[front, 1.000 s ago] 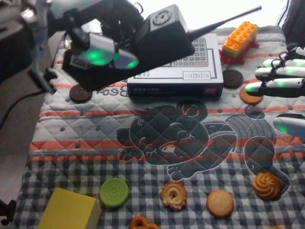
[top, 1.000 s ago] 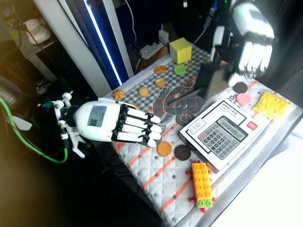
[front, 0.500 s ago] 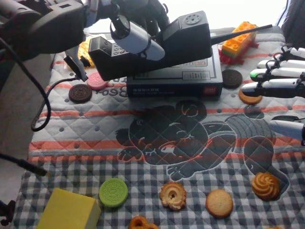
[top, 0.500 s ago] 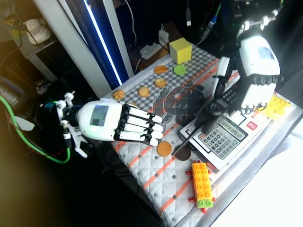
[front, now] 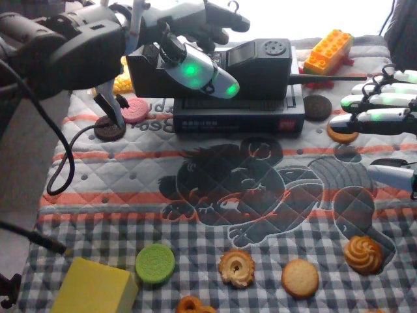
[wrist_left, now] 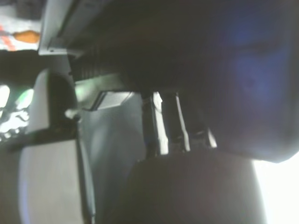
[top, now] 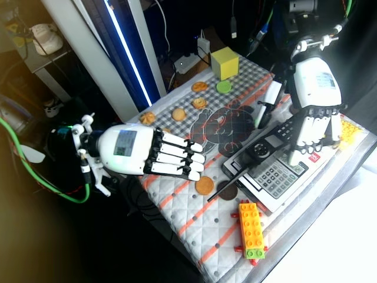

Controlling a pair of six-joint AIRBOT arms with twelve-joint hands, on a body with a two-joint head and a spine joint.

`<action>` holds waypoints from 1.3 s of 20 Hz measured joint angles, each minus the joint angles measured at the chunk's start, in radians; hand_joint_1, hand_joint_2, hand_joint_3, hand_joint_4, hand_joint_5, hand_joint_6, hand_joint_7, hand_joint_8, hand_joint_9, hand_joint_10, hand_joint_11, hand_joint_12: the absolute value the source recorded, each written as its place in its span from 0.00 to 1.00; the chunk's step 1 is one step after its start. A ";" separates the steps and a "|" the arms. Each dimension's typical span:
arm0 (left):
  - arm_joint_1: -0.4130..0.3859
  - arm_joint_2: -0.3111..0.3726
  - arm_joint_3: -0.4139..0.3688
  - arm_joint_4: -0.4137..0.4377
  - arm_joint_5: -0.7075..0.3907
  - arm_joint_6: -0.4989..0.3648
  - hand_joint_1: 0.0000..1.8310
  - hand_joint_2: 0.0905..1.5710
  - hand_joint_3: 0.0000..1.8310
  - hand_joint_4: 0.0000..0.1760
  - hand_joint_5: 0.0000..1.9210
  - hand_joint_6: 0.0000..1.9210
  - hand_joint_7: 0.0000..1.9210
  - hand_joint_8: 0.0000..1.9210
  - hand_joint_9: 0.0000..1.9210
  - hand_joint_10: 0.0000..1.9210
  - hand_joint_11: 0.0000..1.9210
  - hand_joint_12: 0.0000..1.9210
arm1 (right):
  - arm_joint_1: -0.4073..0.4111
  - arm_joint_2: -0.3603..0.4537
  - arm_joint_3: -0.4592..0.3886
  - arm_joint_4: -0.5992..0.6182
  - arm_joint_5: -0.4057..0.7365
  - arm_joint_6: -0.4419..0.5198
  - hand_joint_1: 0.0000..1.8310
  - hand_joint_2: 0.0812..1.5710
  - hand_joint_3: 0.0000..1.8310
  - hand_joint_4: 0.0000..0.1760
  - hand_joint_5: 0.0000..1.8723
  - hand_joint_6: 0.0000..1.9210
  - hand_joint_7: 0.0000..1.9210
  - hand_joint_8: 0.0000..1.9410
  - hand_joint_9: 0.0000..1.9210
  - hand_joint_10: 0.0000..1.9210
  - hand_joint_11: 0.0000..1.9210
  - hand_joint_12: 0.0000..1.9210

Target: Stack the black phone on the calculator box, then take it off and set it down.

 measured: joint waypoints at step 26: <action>0.608 0.566 -0.680 -0.275 -0.945 -0.016 0.50 0.54 0.00 1.00 0.04 0.00 0.02 0.00 0.00 0.00 0.00 0.00 | 0.383 -0.181 0.161 -0.006 -0.123 0.005 0.31 0.64 0.00 1.00 0.16 0.00 0.12 0.00 0.10 0.00 0.00 0.35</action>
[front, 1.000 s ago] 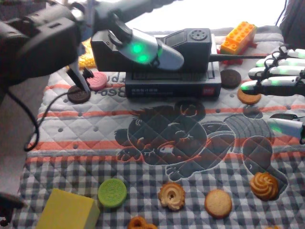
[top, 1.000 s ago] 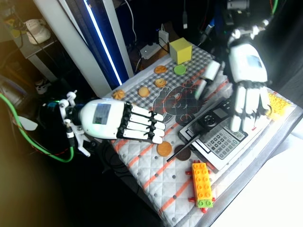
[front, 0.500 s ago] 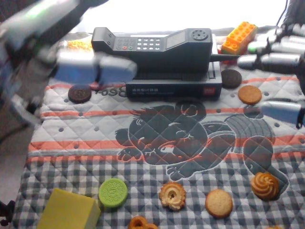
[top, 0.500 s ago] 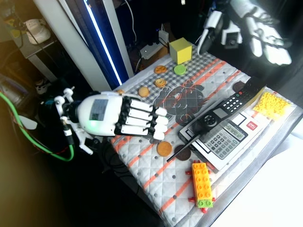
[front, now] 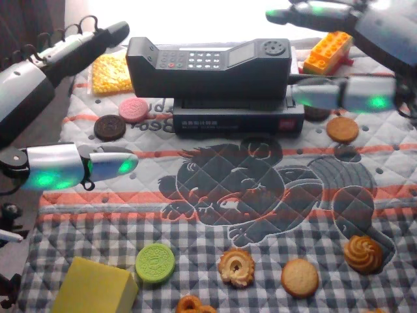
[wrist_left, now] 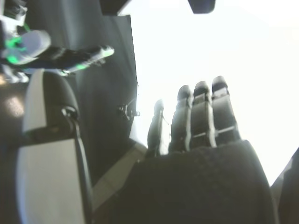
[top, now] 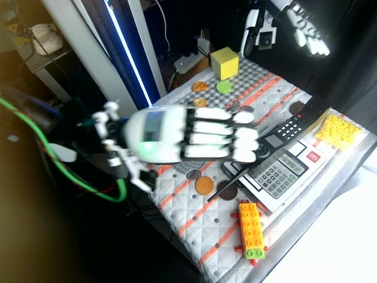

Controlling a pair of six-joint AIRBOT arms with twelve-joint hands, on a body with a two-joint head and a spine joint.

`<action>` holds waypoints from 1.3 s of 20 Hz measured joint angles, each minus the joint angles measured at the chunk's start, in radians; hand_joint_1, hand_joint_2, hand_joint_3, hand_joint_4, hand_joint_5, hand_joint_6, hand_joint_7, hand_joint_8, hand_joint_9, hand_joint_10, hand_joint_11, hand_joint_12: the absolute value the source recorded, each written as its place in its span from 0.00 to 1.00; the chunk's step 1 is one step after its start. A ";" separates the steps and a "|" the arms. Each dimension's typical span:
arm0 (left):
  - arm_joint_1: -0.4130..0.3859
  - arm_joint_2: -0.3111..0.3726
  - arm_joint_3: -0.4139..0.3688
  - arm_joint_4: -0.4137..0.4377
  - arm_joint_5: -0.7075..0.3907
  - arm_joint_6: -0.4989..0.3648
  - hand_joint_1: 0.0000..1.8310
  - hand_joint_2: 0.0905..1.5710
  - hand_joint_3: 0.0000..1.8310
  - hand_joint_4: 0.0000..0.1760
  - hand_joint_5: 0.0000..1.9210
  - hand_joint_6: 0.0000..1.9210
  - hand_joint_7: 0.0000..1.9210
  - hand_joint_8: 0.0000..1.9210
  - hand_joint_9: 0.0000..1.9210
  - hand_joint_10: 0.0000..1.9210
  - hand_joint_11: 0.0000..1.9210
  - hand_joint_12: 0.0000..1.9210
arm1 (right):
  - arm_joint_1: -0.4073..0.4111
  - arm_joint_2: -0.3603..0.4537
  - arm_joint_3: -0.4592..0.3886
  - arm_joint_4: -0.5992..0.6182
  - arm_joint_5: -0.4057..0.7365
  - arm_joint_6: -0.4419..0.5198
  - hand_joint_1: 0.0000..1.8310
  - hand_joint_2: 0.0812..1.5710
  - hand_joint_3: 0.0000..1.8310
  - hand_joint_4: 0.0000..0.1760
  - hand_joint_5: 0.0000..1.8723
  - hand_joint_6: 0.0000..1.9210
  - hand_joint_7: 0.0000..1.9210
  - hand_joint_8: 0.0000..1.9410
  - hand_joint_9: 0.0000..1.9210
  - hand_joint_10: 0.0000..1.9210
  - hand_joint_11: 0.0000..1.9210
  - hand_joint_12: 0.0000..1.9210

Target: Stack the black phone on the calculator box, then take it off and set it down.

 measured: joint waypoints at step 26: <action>0.084 -0.045 0.073 -0.018 -0.025 -0.320 0.46 0.56 0.00 0.86 0.00 0.00 0.02 0.00 0.00 0.00 0.00 0.00 | 0.140 -0.201 0.175 -0.014 -0.344 -0.003 0.68 0.69 0.00 0.00 0.48 0.52 0.58 0.46 0.67 0.14 0.47 0.61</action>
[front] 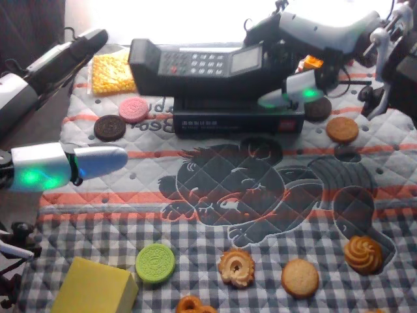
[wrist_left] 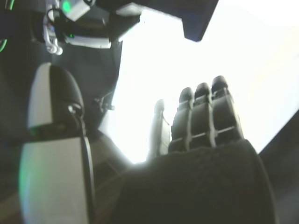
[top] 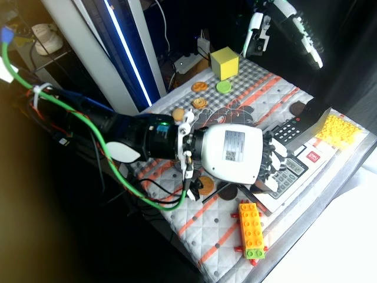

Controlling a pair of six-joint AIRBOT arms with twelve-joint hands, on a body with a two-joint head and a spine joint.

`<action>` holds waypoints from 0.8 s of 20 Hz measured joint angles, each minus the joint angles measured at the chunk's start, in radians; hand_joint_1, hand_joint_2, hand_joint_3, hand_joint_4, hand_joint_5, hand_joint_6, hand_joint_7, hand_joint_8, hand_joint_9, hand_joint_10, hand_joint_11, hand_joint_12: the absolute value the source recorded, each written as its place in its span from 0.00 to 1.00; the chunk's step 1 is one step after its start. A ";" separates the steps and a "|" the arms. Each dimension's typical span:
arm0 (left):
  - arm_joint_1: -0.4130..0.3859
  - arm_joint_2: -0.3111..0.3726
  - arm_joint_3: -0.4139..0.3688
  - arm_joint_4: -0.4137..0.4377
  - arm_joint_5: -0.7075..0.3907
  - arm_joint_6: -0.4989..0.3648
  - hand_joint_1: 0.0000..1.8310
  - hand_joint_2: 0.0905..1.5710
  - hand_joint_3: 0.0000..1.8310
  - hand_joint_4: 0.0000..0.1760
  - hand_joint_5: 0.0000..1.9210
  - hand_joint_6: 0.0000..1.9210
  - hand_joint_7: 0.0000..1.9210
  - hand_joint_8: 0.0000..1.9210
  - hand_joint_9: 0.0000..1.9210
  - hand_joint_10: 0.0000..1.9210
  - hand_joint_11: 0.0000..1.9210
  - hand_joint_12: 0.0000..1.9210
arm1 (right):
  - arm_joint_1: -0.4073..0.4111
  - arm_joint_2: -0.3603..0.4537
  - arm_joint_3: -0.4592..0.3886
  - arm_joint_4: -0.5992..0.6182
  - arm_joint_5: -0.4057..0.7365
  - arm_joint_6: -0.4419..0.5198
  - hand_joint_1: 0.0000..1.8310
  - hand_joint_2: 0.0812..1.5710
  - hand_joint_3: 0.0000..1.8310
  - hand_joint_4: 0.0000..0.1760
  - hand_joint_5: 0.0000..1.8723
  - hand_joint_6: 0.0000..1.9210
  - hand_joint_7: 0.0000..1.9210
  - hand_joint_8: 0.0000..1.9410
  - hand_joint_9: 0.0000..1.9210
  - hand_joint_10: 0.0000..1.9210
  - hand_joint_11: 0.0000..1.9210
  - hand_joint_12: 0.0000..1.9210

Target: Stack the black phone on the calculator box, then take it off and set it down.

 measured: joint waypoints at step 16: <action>0.087 0.047 -0.030 -0.025 -0.069 -0.039 0.43 0.55 0.00 0.89 0.01 0.00 0.04 0.00 0.00 0.00 0.00 0.00 | -0.328 0.360 -0.352 -0.030 0.483 0.044 0.71 0.63 0.00 0.00 0.62 0.31 0.65 0.32 0.71 0.35 0.56 0.67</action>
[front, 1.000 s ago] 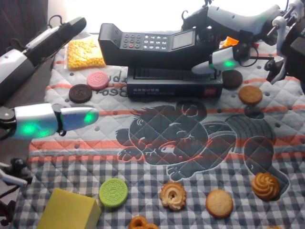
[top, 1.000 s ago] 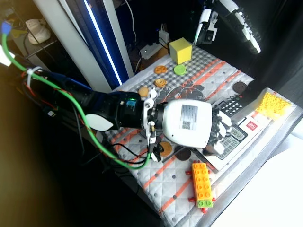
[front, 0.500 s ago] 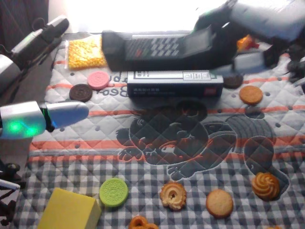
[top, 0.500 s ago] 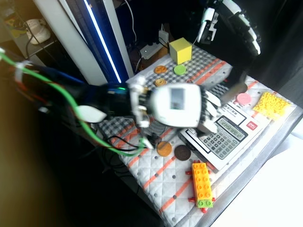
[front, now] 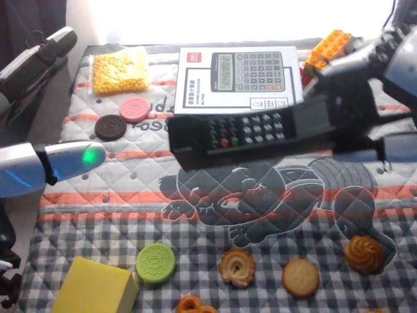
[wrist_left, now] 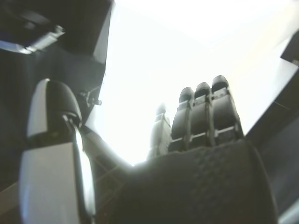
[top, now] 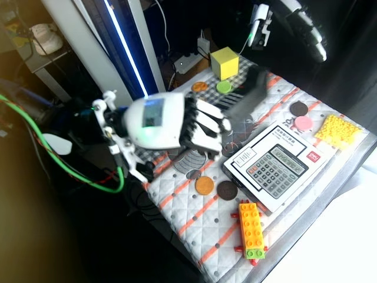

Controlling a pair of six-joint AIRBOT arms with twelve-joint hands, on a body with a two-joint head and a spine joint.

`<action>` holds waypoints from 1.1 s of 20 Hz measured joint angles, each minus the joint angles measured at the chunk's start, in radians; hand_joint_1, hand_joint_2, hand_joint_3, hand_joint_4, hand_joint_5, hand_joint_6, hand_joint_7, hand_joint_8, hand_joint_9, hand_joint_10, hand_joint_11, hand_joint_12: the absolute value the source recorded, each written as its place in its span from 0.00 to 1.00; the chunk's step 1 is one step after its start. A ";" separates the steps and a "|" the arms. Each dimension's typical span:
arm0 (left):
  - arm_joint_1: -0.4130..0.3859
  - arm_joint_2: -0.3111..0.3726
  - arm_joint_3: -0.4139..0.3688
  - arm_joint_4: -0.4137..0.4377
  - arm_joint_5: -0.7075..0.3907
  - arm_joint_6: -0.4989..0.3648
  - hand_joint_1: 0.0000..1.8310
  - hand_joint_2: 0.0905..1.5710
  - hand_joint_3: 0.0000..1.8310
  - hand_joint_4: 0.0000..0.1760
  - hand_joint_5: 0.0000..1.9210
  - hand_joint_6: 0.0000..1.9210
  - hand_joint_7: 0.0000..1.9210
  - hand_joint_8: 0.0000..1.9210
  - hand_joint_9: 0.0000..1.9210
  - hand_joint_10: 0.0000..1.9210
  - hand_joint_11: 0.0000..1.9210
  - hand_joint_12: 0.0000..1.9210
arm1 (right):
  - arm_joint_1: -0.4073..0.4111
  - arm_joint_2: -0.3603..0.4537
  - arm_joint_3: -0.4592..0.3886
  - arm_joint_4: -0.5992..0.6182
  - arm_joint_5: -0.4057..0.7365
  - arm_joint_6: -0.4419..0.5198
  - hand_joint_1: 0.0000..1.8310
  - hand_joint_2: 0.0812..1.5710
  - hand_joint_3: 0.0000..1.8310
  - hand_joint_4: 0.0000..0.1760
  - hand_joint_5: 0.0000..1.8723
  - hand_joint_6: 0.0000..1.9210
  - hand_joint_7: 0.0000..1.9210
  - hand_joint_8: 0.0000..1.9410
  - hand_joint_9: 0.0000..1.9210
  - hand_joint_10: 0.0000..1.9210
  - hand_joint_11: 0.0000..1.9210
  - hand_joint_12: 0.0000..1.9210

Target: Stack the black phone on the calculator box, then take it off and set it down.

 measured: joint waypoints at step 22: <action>0.022 0.008 -0.004 0.003 -0.064 -0.072 0.37 0.59 0.00 0.57 0.00 0.00 0.03 0.01 0.01 0.00 0.01 0.01 | -0.209 -0.014 0.009 0.083 -0.020 0.102 0.21 0.71 0.00 0.81 0.00 0.00 0.01 0.00 0.03 0.00 0.04 0.00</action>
